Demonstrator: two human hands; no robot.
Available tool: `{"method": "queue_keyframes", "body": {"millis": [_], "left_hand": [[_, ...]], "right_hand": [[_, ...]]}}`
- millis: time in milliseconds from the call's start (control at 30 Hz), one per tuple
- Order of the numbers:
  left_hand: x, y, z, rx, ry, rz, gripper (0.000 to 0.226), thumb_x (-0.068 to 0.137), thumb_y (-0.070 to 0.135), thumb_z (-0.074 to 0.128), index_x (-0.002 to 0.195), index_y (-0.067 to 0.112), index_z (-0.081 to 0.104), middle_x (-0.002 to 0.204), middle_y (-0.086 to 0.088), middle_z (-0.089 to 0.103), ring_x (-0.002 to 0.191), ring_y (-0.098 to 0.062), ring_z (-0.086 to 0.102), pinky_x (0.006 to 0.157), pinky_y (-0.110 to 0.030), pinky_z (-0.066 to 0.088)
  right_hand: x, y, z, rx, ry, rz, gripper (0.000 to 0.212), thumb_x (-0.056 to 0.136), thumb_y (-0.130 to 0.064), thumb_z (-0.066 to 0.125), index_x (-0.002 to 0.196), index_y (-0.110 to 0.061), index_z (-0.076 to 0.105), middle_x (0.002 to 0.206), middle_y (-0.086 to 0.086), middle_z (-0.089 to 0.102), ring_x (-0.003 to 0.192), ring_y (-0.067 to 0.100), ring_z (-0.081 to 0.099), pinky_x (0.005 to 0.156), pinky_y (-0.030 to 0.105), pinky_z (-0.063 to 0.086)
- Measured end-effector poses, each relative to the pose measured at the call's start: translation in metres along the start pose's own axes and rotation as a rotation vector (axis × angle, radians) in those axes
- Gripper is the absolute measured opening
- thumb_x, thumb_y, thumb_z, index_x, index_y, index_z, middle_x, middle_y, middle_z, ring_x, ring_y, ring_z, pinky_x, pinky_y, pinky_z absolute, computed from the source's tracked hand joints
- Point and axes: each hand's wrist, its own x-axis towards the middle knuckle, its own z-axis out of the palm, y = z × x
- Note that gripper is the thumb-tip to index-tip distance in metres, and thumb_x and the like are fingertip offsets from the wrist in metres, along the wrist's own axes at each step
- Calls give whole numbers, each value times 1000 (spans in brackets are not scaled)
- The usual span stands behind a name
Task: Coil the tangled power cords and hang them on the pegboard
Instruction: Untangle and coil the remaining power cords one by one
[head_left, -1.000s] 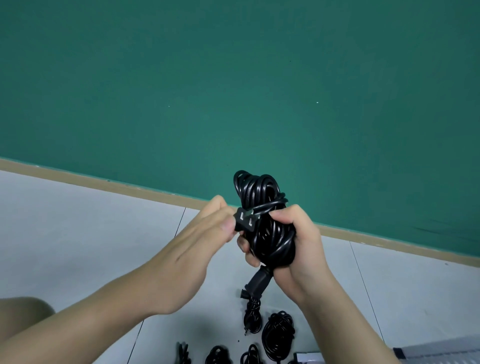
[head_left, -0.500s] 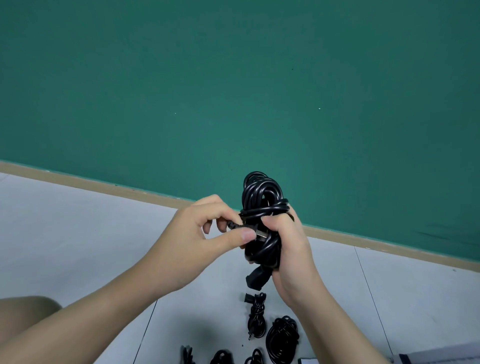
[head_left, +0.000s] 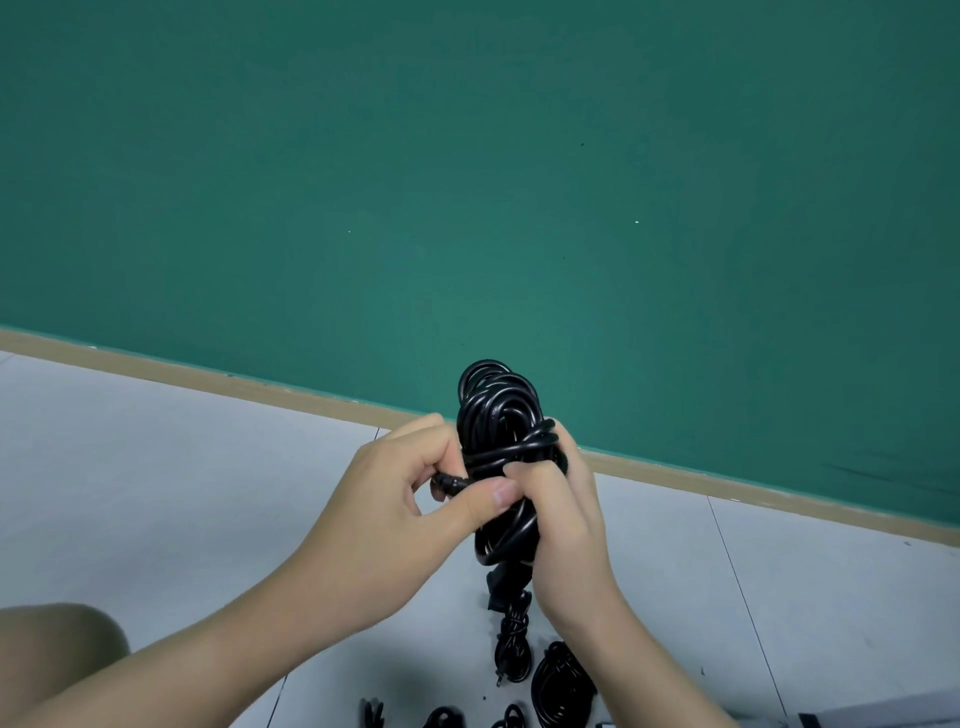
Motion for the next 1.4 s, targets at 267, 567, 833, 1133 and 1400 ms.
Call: {"method": "queue_keyframes", "body": {"millis": [267,567,833,1133,1400], "left_hand": [[-1,-2,-2,-33,12,-62,51,74,58,71,67,15,45,73,-5,51,73,-26,52,66,-31,40],[3,-2,8,2,121,-104,47,73,58,77,65,19,51,63,15,47,62,-5,42,60,-16,35],[5,6,4,-140,99,-211,49,84,30,81,57,17,42,57,-5,54,56,-14,53,57,-22,42],[-4,-1,15,-86,181,-135,46,78,53,70,66,20,40,69,-11,50,67,-37,53,63,-55,46],[-5,-8,15,113,98,23,31,94,45,57,70,26,54,72,9,54,74,-18,51,65,-17,36]], "right_hand": [[6,11,-2,51,-1,89,41,75,-49,53,95,-13,61,83,25,63,74,44,60,70,80,44],[13,9,3,-88,98,103,75,82,-71,43,97,2,56,82,28,60,65,24,58,57,43,47],[17,2,3,-27,-26,234,64,89,-63,40,77,-6,67,64,19,63,57,30,58,50,32,43],[14,3,12,-122,34,147,53,110,-43,36,94,-1,65,72,7,67,56,18,61,51,32,51],[21,-5,-3,67,41,360,53,104,-51,43,87,-8,67,63,11,61,49,23,52,50,33,38]]}}
